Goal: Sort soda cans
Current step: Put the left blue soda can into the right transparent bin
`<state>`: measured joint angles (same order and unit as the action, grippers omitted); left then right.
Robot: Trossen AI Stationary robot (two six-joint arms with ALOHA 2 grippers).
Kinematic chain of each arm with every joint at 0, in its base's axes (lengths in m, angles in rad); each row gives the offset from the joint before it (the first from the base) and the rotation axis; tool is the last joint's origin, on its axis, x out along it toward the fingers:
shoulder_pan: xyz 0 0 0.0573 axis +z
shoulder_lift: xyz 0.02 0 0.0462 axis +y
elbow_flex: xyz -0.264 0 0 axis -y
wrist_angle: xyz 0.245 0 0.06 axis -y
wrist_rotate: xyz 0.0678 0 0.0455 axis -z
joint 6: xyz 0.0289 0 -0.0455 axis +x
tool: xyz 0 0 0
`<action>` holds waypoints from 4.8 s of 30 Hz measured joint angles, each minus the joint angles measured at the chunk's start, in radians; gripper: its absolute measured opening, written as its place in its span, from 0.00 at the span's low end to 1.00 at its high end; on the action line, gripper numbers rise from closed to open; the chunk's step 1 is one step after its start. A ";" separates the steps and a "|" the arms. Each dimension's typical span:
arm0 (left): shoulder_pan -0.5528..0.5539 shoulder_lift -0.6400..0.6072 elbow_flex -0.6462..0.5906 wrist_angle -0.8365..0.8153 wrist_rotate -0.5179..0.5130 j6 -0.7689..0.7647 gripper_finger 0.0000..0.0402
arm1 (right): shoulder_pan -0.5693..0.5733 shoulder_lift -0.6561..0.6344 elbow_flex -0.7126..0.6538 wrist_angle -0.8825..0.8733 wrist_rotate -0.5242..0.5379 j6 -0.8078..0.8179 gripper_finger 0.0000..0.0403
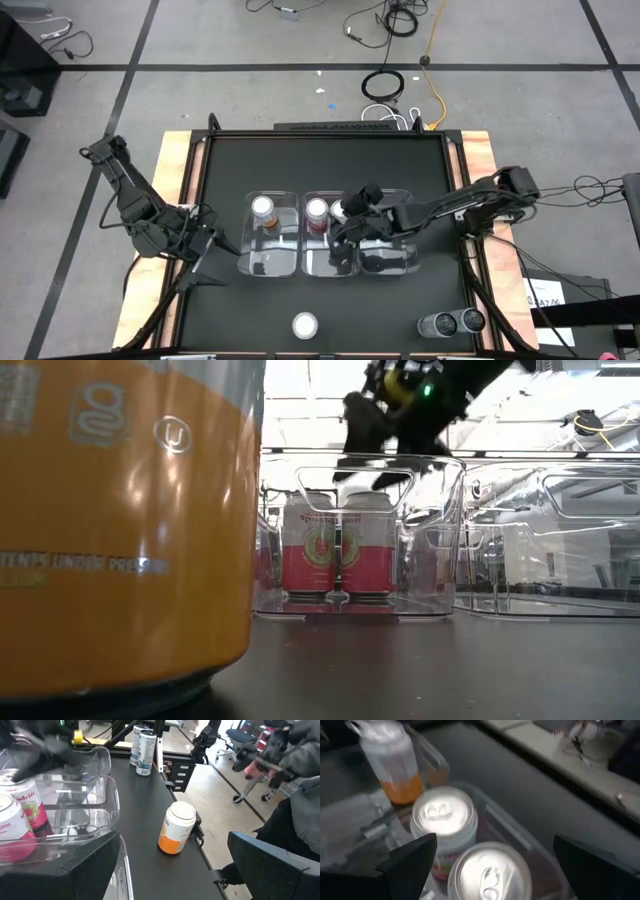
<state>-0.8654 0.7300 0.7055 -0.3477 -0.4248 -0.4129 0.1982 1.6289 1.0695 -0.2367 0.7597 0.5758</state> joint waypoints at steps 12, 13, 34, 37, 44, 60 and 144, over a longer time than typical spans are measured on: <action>0.000 0.000 0.000 -0.002 0.000 0.004 0.95 | 0.002 -0.297 0.000 -0.027 -0.064 0.073 0.97; 0.000 0.000 0.000 -0.001 0.000 0.004 0.95 | 0.002 -0.313 0.000 -0.032 -0.087 0.071 0.97; 0.000 0.000 0.000 -0.002 0.000 0.002 0.95 | 0.271 -0.368 0.009 -0.070 -0.032 0.307 0.97; 0.000 0.000 0.000 -0.002 0.000 0.002 0.95 | 0.319 -0.345 0.072 -0.134 0.010 0.340 0.97; 0.000 0.000 0.000 -0.002 0.000 0.002 0.95 | 0.373 -0.203 0.375 -0.508 0.022 0.420 0.97; 0.000 0.002 0.000 -0.003 0.000 0.002 0.95 | 0.367 0.103 0.930 -1.245 -0.627 0.719 0.97; 0.094 0.164 0.000 -0.081 -0.237 -0.132 0.95 | 0.840 0.138 0.514 -1.146 -0.768 0.728 0.97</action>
<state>-0.7715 0.8936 0.7052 -0.4286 -0.6623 -0.5446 1.0382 1.7664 1.5834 -1.3831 -0.0087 1.3033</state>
